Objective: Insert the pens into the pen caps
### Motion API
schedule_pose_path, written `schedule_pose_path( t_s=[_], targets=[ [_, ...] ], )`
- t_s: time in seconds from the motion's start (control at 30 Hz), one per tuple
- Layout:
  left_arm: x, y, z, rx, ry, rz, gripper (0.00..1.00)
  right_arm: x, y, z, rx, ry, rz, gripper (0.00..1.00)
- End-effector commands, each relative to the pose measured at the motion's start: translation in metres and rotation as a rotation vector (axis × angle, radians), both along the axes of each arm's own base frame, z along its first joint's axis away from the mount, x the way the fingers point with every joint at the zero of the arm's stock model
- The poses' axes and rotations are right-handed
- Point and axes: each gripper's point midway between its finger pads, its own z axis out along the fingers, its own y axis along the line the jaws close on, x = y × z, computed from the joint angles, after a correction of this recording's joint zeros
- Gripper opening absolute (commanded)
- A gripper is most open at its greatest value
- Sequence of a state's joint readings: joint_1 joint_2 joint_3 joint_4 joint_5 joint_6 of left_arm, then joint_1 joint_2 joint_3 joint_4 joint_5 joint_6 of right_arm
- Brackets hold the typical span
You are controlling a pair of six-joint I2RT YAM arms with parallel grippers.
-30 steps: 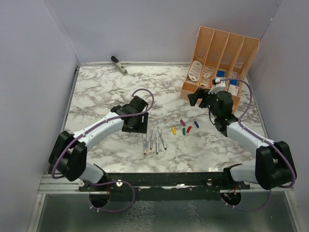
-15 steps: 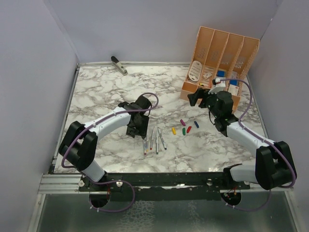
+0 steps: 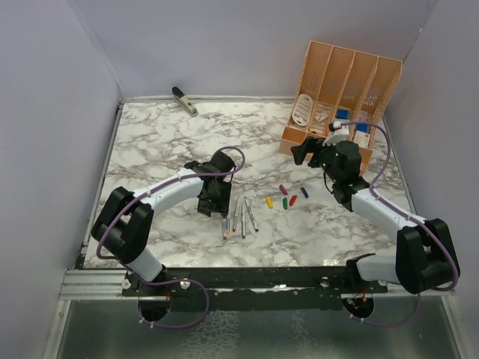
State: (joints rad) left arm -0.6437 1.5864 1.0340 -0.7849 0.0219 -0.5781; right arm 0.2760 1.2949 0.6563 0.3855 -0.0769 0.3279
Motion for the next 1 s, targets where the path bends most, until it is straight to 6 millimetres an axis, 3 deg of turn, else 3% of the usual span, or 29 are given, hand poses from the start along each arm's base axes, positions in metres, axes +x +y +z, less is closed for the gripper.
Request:
schedule_pose_path(
  t_s=[0.0,0.2,0.97],
  targets=[
    [0.002,-0.013,-0.004,-0.042,0.01,0.007,0.53,0.0,0.004,0.006,-0.002,-0.013,0.024,0.88],
    [0.004,-0.018,-0.015,-0.038,0.015,0.009,0.53,0.001,0.002,0.003,-0.013,-0.009,0.013,0.88],
    [-0.005,-0.002,-0.03,0.041,0.025,0.019,0.53,0.002,0.004,-0.007,-0.019,0.02,0.018,0.88]
  ],
)
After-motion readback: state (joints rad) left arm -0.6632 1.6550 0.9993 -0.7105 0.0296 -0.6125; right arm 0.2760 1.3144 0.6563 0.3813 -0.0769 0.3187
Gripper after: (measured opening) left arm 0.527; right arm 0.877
